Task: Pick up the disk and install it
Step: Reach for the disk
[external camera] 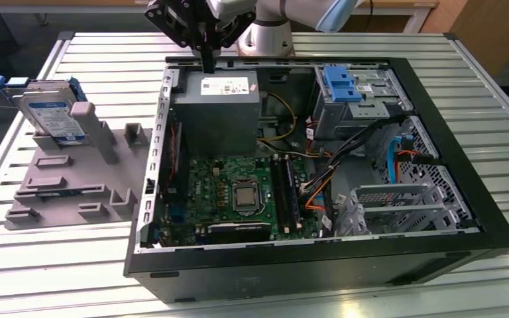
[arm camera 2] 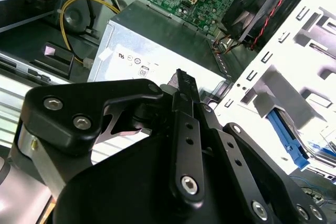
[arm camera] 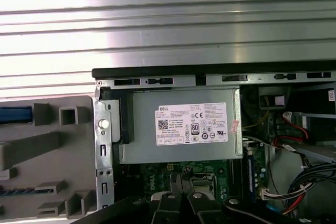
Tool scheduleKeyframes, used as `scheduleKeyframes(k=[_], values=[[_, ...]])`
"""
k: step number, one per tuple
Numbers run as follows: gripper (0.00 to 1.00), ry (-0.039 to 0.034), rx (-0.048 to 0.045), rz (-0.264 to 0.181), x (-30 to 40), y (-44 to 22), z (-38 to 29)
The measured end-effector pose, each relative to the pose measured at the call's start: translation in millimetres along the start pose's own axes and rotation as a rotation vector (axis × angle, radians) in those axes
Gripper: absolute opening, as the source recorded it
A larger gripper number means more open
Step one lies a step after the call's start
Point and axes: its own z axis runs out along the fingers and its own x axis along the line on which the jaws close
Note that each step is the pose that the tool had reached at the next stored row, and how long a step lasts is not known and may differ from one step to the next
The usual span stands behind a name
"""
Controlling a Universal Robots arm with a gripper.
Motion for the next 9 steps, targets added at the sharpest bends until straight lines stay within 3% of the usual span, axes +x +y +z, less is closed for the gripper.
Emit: scheduleKeyframes(k=[9], values=[[0.11,0.0000,0.0000,0.000,3.3,-0.2,-0.1]])
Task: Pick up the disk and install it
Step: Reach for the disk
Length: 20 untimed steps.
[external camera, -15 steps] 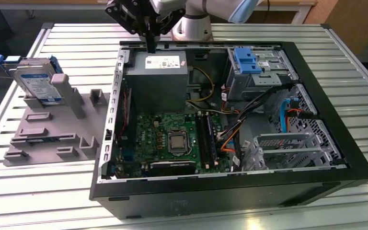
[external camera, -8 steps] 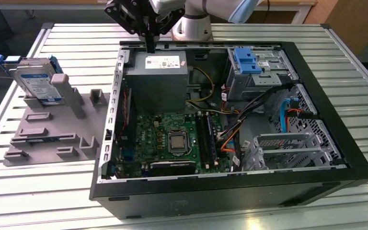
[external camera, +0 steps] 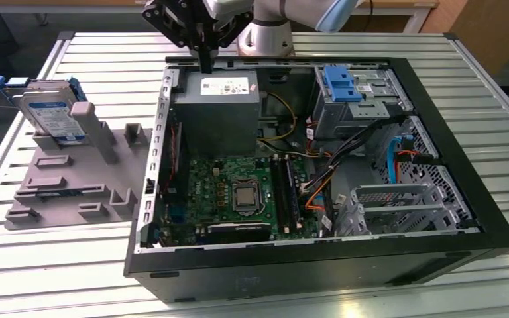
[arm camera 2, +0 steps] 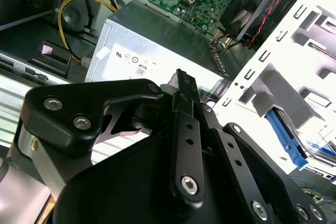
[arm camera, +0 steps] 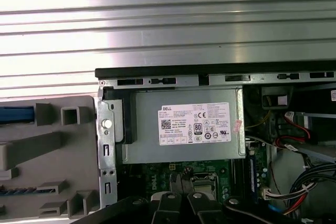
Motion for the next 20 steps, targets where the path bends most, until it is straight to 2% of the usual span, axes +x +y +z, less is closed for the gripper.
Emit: scheduleKeyframes(k=[20], values=[[0.11,0.0000,0.0000,0.000,11.0,1.6,0.0]])
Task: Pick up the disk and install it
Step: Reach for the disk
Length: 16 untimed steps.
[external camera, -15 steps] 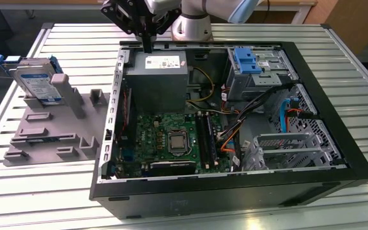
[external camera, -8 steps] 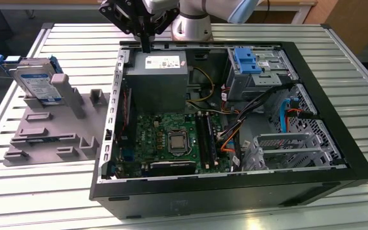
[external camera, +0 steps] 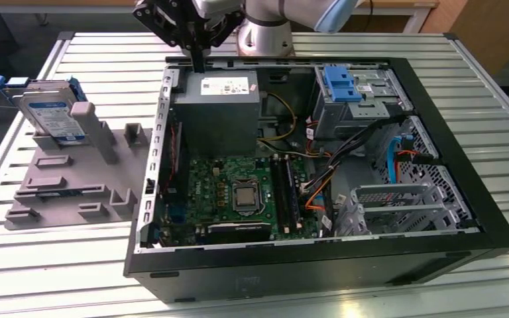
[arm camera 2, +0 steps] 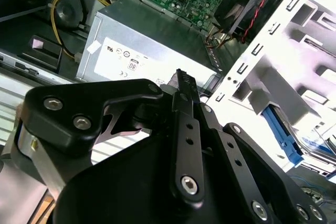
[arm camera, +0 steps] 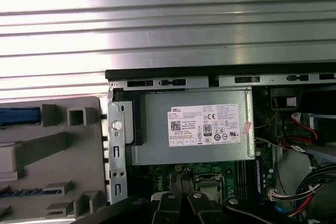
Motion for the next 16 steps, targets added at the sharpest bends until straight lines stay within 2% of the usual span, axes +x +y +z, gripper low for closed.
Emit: scheduleKeyframes(k=[7,16], values=[[0.11,0.0000,0.0000,0.000,10.3,1.5,-0.1],[0.11,0.0000,0.0000,0.000,12.4,1.5,-0.1]])
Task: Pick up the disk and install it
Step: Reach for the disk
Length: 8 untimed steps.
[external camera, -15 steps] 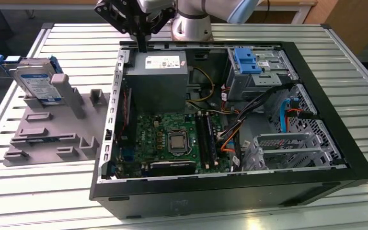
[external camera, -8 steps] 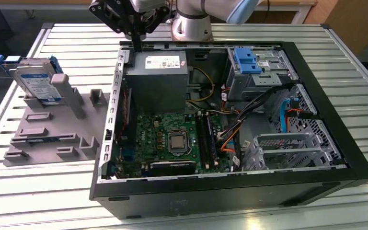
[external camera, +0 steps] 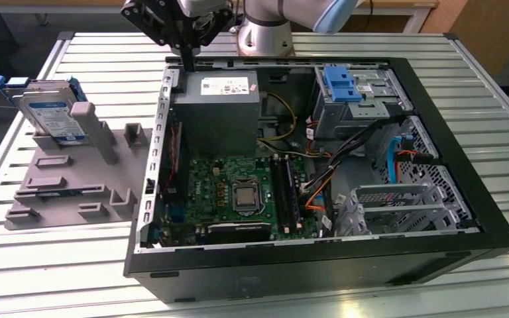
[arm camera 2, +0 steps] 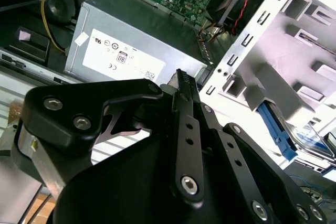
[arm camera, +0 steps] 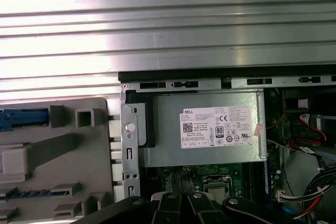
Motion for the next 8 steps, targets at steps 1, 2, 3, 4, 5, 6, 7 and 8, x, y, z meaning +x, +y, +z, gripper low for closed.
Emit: scheduleKeyframes(k=[1,2,3,4,5,6,7,8], values=[[0.11,0.0000,0.0000,0.000,0.5,0.0,0.0],[0.11,0.0000,0.0000,0.000,1.1,-0.1,0.0],[0.11,0.0000,0.0000,0.000,1.7,-0.1,-0.1],[0.11,0.0000,0.0000,0.000,2.3,0.0,-0.1],[0.11,0.0000,0.0001,0.000,2.9,0.1,-0.1],[0.11,0.0000,0.0000,0.000,3.6,0.2,-0.1],[0.11,0.0000,0.0000,0.000,4.4,0.2,-0.1],[0.11,0.0000,0.0000,0.000,5.1,0.3,-0.1]])
